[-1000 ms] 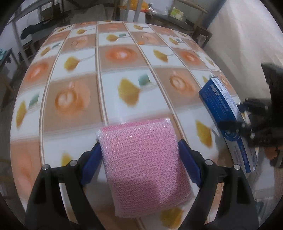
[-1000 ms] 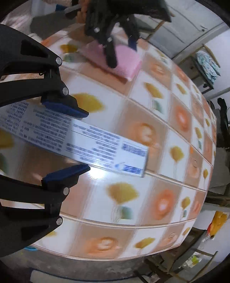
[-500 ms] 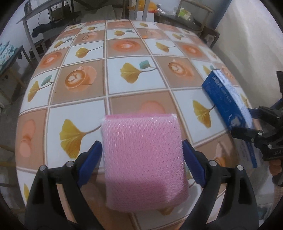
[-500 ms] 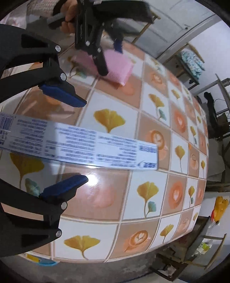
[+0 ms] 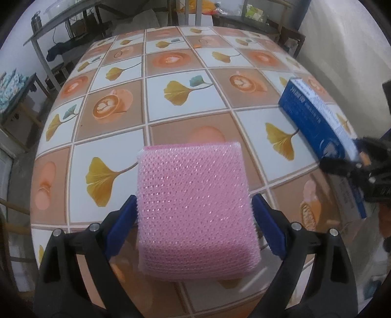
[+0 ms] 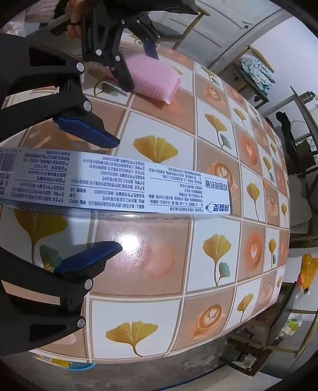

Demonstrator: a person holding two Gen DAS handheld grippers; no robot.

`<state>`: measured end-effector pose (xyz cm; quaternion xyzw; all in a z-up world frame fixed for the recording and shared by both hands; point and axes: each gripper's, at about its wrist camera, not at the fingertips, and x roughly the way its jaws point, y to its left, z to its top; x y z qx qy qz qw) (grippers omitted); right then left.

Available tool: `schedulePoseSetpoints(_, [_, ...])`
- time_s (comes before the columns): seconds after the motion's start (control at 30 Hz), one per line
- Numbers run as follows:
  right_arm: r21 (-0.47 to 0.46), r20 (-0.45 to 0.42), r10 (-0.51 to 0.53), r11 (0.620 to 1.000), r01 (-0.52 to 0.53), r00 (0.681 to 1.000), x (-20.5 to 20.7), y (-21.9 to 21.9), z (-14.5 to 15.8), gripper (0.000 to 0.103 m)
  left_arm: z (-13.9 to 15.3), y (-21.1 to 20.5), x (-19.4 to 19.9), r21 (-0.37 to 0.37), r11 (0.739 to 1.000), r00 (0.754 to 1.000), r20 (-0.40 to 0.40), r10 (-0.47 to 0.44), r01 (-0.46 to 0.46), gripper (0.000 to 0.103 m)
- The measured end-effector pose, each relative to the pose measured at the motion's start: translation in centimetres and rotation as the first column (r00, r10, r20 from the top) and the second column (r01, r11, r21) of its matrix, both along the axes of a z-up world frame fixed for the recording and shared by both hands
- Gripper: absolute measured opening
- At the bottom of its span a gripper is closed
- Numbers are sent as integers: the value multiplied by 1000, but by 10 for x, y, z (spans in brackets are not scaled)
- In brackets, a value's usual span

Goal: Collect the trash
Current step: 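Grasp the pink sponge with the left gripper while the right grasps the toothpaste box, then lift the pink sponge and toothpaste box off the table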

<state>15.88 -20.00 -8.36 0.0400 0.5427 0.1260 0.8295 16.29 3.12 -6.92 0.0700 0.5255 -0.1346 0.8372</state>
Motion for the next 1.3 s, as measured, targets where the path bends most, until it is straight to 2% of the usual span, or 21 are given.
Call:
schedulePoseSetpoints(0.07, [-8, 5, -2, 1000, 2, 1000, -1, 1, 0, 75, -2, -2, -2, 26, 1000, 1000, 15, -6, 5, 89])
schedulePoseSetpoints(0.27, [-65, 23, 11, 998, -10, 1000, -4, 7, 0, 63, -1, -3, -5, 37, 999, 999, 35, -15, 14, 88])
schedulePoseSetpoints(0.37, [-88, 28, 17, 996, -14, 999, -5, 11, 0, 55, 0, -5, -8, 31, 999, 999, 40, -14, 12, 83])
schedulePoseSetpoints(0.47, [-89, 31, 17, 996, -14, 999, -6, 11, 0, 44, 1, -7, -9, 37, 999, 999, 44, -11, 10, 79])
schedulePoseSetpoints(0.63, [-69, 27, -1, 998, 3, 1000, -8, 9, 1, 35, 2, -10, -12, 50, 999, 998, 56, -18, 16, 78])
schedulePoseSetpoints(1.3, [-14, 31, -28, 999, 29, 999, -14, 6, 7, 33, 12, -14, -20, 56, 998, 995, 96, -36, 31, 78])
